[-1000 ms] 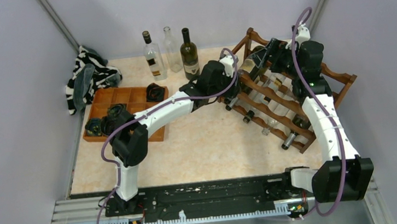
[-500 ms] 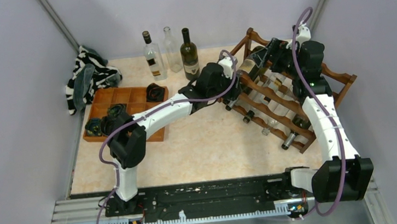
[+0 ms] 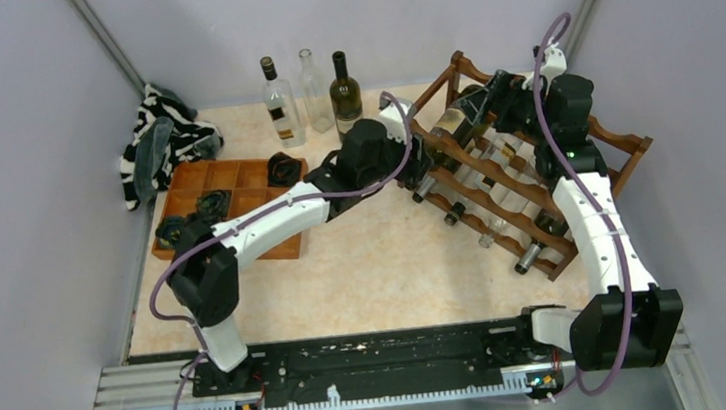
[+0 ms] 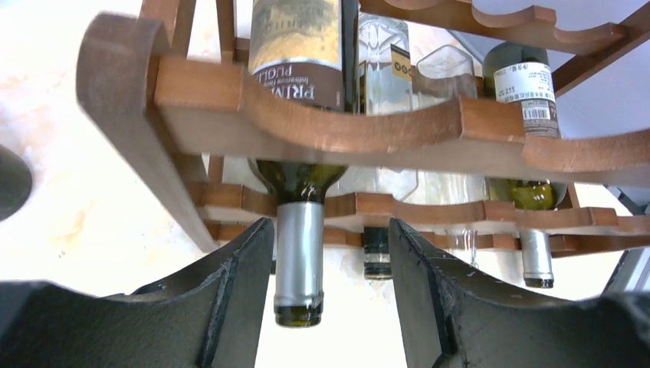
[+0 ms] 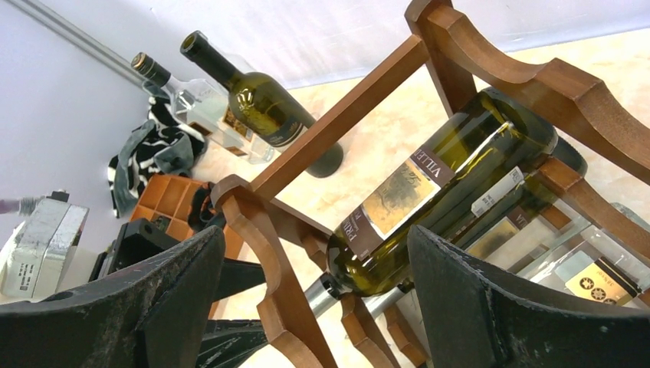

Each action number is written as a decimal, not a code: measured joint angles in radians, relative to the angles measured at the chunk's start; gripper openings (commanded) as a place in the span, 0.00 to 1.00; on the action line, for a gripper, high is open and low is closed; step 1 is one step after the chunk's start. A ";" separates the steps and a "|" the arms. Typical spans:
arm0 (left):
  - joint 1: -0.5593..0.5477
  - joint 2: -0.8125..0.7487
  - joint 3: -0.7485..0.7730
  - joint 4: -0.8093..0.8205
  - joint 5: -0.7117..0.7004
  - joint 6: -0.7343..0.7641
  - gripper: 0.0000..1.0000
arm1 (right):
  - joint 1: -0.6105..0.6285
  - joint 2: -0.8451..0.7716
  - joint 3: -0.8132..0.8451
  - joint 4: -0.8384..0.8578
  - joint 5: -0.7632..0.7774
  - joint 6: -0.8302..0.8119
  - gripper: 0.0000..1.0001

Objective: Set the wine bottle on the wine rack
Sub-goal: Place the wine bottle in the wine rack, then adjust the wine bottle in the wine rack, then adjust the wine rack at the center of the board, then pick up the wine bottle from the center of the board.

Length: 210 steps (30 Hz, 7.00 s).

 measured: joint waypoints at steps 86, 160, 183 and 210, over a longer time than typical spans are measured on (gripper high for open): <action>0.153 0.082 -0.367 0.513 0.423 -0.247 0.48 | -0.005 -0.031 -0.034 0.037 -0.331 -0.200 0.89; 0.272 -0.788 -0.602 0.005 -0.020 -0.076 0.99 | 0.130 -0.042 0.094 -0.721 -0.074 -0.898 0.06; 0.413 -0.303 -0.243 0.145 0.153 -0.036 0.99 | 0.199 0.040 0.323 -0.690 -0.234 -0.843 0.79; 0.449 -0.130 0.293 -0.172 0.183 0.065 0.98 | 0.046 -0.108 0.399 -0.638 -0.467 -0.777 0.82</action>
